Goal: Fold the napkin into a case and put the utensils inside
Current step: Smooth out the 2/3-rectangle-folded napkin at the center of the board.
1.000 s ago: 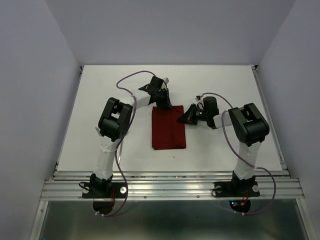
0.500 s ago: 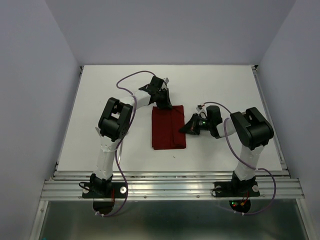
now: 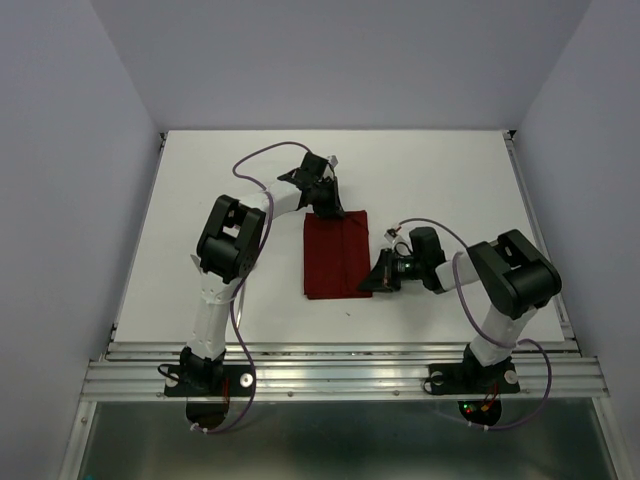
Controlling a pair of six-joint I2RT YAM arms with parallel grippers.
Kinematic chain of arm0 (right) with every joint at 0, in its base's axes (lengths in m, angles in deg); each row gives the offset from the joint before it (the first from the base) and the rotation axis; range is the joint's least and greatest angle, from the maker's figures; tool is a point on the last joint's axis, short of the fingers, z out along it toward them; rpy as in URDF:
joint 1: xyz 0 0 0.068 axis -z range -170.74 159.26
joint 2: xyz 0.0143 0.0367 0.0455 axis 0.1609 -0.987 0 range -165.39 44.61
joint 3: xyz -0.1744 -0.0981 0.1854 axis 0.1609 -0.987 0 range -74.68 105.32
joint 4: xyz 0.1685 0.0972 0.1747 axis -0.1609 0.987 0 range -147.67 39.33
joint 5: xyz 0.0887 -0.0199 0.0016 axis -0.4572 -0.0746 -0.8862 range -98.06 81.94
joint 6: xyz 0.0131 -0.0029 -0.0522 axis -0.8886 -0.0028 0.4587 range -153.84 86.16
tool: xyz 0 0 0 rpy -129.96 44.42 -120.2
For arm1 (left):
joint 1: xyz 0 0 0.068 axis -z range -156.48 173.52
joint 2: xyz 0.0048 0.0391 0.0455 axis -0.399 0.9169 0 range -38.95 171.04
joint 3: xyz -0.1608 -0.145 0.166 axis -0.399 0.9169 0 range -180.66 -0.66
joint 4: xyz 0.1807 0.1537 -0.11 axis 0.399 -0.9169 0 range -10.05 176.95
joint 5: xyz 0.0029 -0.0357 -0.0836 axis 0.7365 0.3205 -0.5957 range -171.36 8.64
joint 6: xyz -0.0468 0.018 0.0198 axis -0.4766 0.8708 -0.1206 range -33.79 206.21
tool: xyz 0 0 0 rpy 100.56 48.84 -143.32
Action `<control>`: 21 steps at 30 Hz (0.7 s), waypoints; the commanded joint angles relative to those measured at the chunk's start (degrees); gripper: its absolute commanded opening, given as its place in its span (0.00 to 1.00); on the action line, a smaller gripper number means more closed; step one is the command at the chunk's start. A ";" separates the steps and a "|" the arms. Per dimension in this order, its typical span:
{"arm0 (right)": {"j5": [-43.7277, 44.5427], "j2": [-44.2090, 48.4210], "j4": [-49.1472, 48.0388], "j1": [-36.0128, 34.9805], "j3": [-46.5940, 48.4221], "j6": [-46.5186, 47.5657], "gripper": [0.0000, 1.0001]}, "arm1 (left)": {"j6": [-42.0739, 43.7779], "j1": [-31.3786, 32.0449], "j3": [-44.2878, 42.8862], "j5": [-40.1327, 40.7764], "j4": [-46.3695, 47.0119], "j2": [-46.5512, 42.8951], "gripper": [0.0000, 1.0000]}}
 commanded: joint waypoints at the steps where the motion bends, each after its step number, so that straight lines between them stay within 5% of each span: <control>1: -1.04 2.55 2.49 -0.81 -2.35 3.39 0.01 | 1.20 0.23 -0.38 4.21 -3.86 3.40 0.00; 14: 8.17 13.70 16.10 -0.81 4.05 6.90 0.01 | 1.99 0.23 0.23 4.12 -3.95 2.78 0.00; 21: 21.17 9.15 28.48 0.86 21.69 9.10 0.01 | 2.17 0.32 0.58 4.29 -3.77 2.17 0.00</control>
